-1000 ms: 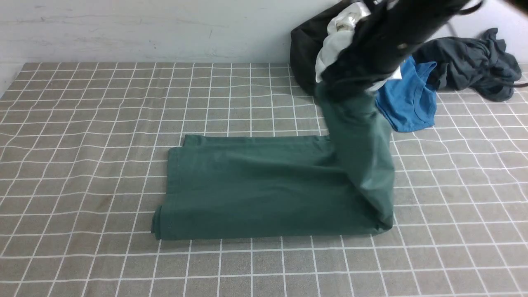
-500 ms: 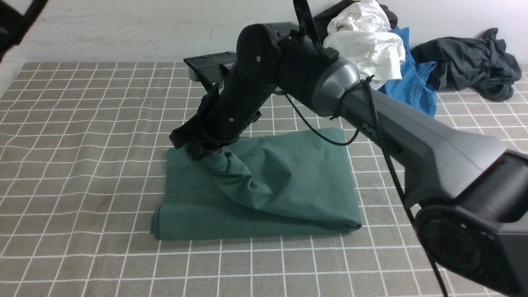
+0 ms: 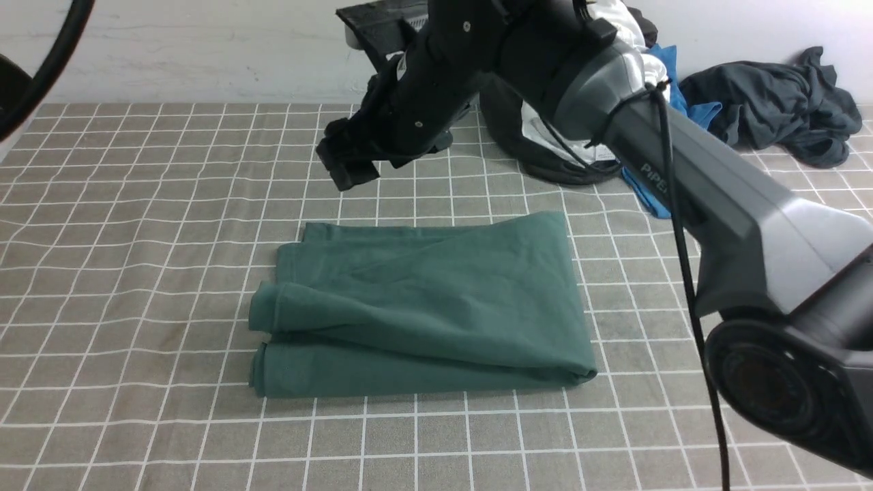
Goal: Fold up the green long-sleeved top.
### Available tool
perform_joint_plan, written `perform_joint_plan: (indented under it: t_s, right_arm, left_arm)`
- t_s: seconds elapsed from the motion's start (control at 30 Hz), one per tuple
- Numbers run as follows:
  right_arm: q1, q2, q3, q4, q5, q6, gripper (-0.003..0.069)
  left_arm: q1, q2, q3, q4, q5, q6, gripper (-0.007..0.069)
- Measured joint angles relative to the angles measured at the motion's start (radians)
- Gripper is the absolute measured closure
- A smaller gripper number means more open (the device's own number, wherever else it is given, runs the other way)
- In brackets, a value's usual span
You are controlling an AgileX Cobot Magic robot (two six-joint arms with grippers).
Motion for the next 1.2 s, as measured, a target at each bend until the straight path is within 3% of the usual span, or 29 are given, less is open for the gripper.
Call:
perform_joint_plan:
  t_s: [0.17, 0.3, 0.5, 0.73, 0.9, 1.07, 1.2]
  right_arm:
    - [0.018, 0.028, 0.131, 0.061, -0.001, -0.011, 0.0167]
    - [0.086, 0.036, 0.263, 0.098, -0.003, -0.079, 0.0192]
    - [0.166, 0.033, 0.315, 0.029, -0.006, -0.114, 0.0197]
    - [0.164, -0.076, 0.315, -0.047, -0.006, -0.103, 0.0197]
    - [0.163, -0.284, 0.388, -0.069, -0.007, -0.087, 0.0209]
    - [0.146, -0.510, 0.613, -0.069, -0.007, -0.095, 0.0277]
    - [0.119, -0.771, 0.967, -0.065, -0.038, -0.098, 0.0403]
  left_arm:
    - [0.000, 0.000, 0.012, 0.000, -0.020, -0.001, 0.0631]
    - [0.000, -0.001, 0.073, 0.000, -0.066, -0.002, 0.0631]
    - [0.000, 0.000, 0.155, 0.000, -0.154, -0.002, 0.0631]
    - [0.000, -0.025, 0.163, 0.000, -0.172, -0.020, 0.0631]
    - [0.000, -0.165, 0.255, 0.034, -0.173, -0.072, 0.0631]
    - [0.000, -0.361, 0.434, 0.056, -0.177, -0.130, 0.0631]
    - [0.000, -0.581, 0.671, 0.055, -0.216, -0.208, 0.0631]
